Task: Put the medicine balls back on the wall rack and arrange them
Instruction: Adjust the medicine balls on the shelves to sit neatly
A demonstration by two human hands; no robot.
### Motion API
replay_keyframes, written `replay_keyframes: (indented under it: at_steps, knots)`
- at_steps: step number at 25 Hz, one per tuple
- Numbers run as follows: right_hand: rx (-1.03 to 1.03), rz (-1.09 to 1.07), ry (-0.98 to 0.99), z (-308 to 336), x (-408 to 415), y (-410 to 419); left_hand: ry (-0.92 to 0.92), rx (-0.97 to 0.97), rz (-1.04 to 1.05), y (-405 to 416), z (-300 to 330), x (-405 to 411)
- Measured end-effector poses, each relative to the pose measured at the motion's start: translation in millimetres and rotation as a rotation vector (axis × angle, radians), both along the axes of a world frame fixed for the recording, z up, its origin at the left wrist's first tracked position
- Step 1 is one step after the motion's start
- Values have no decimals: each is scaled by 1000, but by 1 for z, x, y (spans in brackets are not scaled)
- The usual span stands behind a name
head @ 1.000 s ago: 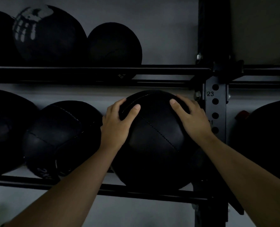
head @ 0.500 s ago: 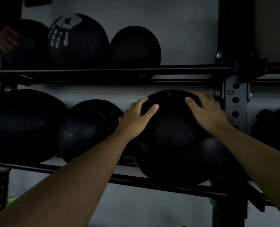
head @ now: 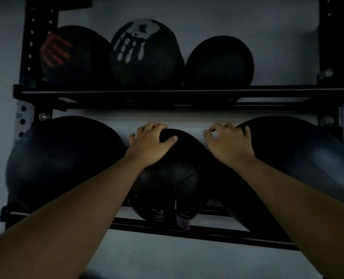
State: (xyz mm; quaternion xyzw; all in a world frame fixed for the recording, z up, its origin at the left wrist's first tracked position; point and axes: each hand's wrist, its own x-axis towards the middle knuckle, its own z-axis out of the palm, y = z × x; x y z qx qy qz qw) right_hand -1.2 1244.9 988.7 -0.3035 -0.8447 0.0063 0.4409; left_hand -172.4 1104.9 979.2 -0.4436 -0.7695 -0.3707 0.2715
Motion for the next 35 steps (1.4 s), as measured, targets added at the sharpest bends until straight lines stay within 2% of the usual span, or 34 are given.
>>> replay_keyframes:
  at_steps: [4, 7, 9, 13, 16, 20, 23, 25, 28, 29, 31, 33, 35]
  knots:
    - [-249, 126, 50, -6, -56, -26, -153, -53, -64, -20, -8, -56]
    - [-385, 153, 125, -13, -85, -30, -446, 7, -300, -13, -17, -78]
    - [-440, 160, 180, -13, -93, -25, -567, 69, -391, -5, -19, -87]
    - [-563, 178, 223, -3, -96, -11, -692, 113, -379, 8, -3, -98]
    - [-505, 138, 247, -11, -102, -7, -781, 202, -325, 19, 1, -98]
    - [-375, 166, 402, -22, -103, -4, -755, 445, -173, 28, -9, -93]
    - [-213, 265, 551, -53, -102, -12, -653, 705, -278, 22, -42, -85]
    - [-109, 316, 528, -86, -92, -18, -477, 825, -345, 16, -78, -75]
    - [-34, 240, 368, -70, -78, -4, -438, 737, -346, 9, -83, -79]
    - [-85, 223, 334, -50, -79, -1, -482, 677, -344, 9, -69, -84]
    - [-312, 261, 221, -10, -83, 1, -589, 502, -328, 8, -35, -94]
    - [-490, 297, 120, 3, -91, 1, -683, 305, -332, 12, -12, -98]
    - [-484, 294, 126, -5, -96, 1, -705, 235, -289, 16, -14, -95]
